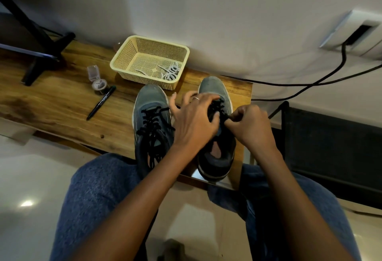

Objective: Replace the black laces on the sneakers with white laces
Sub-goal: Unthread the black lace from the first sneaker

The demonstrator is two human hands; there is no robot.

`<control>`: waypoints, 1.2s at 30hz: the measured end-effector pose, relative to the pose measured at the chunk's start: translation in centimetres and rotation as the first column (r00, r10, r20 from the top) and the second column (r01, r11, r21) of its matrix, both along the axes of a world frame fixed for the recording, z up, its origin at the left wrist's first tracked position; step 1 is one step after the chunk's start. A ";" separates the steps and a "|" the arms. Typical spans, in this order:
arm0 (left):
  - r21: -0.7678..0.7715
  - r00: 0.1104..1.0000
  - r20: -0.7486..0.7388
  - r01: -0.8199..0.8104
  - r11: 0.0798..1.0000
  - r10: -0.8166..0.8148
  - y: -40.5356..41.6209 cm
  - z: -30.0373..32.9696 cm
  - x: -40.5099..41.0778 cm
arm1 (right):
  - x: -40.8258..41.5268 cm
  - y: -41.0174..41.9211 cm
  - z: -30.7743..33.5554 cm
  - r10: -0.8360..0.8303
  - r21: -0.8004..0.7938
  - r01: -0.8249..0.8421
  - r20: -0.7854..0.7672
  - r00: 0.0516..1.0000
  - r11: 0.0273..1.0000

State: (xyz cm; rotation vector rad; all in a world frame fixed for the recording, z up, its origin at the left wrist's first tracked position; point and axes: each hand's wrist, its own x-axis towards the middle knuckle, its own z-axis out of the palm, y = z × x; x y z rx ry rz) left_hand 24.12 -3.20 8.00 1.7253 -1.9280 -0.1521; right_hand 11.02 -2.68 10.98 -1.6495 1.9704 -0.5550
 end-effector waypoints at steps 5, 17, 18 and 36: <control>-0.027 0.976 0.199 0.091 0.996 -0.083 0.2 -0.5 -0.2 | 0.5 0.0 -0.1 0.024 -0.020 -0.024 -0.010 1.000 1.000; -0.145 0.966 -0.225 -0.164 0.976 0.129 0.4 0.1 -0.4 | 0.0 -0.1 -0.2 -0.070 -0.041 0.070 0.015 0.997 0.997; -0.115 0.924 -0.340 -0.226 0.967 0.175 0.4 0.3 -0.3 | -0.1 -0.1 -0.2 -0.078 -0.045 0.079 0.014 0.997 0.996; -0.156 0.992 0.112 0.071 0.985 -0.053 0.5 -1.2 -0.6 | 0.1 0.1 -0.2 -0.017 -0.035 0.018 0.009 1.000 0.999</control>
